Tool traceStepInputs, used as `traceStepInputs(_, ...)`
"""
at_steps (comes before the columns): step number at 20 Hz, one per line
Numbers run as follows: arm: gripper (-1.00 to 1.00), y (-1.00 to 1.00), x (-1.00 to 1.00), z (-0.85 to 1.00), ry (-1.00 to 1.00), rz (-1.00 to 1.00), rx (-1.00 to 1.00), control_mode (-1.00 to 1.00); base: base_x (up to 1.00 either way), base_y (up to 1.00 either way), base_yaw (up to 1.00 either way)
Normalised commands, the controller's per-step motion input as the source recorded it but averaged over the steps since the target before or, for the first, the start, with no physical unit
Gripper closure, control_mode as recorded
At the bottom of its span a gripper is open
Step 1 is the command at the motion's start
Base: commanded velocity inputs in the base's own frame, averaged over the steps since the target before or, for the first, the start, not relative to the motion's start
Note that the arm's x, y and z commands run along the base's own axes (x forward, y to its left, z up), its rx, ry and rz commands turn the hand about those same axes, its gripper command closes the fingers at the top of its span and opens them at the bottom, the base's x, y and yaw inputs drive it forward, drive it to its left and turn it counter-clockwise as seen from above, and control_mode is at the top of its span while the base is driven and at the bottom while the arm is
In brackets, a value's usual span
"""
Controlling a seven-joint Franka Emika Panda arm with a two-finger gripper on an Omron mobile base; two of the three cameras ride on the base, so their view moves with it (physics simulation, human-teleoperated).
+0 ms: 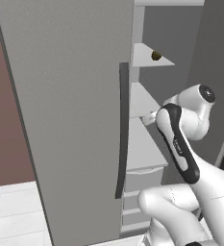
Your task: Take the kiwi, cucumber, and lemon wedge from the freezer and place them in the bowl on the counter.
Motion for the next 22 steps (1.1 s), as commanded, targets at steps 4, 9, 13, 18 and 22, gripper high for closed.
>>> traceStepInputs(4,1.00,0.00,-0.53,0.53,0.00,-0.08,-0.07,-1.00,0.00,0.00,0.00)
traceStepInputs(9,1.00,0.00,-0.49,0.41,0.02,-0.02,-0.08,-1.00,0.00,0.00,0.00)
traceStepInputs(13,1.00,0.00,-0.52,0.23,0.02,0.00,-0.05,-1.00,0.00,0.00,0.00)
traceStepInputs(18,1.00,0.00,-0.64,0.10,0.00,0.01,-0.04,-1.00,0.00,0.00,0.00)
traceStepInputs(22,1.00,0.00,-0.48,0.04,0.00,0.00,-0.02,-1.00,0.00,0.00,0.00)
